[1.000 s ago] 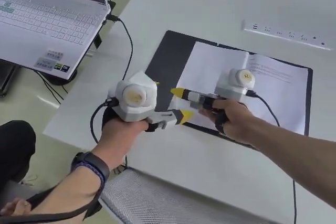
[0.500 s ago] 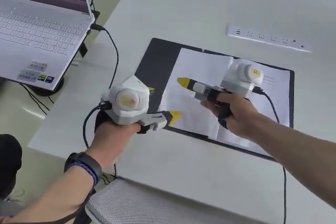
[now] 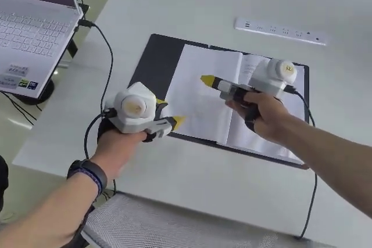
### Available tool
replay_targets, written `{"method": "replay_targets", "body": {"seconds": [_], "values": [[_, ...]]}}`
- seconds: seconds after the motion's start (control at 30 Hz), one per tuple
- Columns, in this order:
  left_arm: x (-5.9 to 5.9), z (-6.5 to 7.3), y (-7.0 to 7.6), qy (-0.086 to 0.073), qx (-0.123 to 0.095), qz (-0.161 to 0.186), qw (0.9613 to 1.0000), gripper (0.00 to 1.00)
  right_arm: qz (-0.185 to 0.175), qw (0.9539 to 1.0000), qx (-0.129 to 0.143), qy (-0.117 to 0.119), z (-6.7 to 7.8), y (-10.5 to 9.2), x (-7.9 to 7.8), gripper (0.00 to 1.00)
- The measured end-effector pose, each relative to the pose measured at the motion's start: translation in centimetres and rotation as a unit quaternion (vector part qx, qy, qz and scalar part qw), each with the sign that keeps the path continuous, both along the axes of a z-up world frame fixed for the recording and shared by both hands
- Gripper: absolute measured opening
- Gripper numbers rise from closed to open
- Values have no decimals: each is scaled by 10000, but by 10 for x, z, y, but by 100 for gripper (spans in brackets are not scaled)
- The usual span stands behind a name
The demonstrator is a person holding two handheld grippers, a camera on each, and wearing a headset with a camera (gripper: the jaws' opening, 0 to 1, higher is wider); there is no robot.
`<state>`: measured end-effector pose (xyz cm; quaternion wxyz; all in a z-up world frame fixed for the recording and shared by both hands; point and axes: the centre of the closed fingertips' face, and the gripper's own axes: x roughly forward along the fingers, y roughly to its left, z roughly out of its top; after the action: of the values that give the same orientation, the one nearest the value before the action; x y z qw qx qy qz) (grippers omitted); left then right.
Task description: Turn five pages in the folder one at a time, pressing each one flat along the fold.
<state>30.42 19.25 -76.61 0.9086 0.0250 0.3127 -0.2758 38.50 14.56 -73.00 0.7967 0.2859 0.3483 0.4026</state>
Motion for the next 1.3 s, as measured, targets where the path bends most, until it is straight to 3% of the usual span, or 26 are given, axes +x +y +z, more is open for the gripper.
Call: {"method": "replay_targets", "body": {"seconds": [0.27,0.53,0.57,0.6,0.83,1.3], "values": [[6,-24,5,175,39,83,9998,13,-111,9999,-36,29,-6,-14,12,16],[4,-45,14,335,292,133,9989,1,-128,9998,-104,71,-18,-23,17,16],[7,-43,16,185,284,189,9992,0,-135,9998,-102,82,-19,-23,17,16],[4,-44,17,263,275,206,9991,0,-142,9998,-101,88,-20,-24,18,16],[6,-43,15,176,340,147,9992,0,-159,9997,-115,123,-26,-29,21,15],[5,-44,17,235,218,295,9991,0,-344,9991,-221,111,-41,-48,39,12]]}}
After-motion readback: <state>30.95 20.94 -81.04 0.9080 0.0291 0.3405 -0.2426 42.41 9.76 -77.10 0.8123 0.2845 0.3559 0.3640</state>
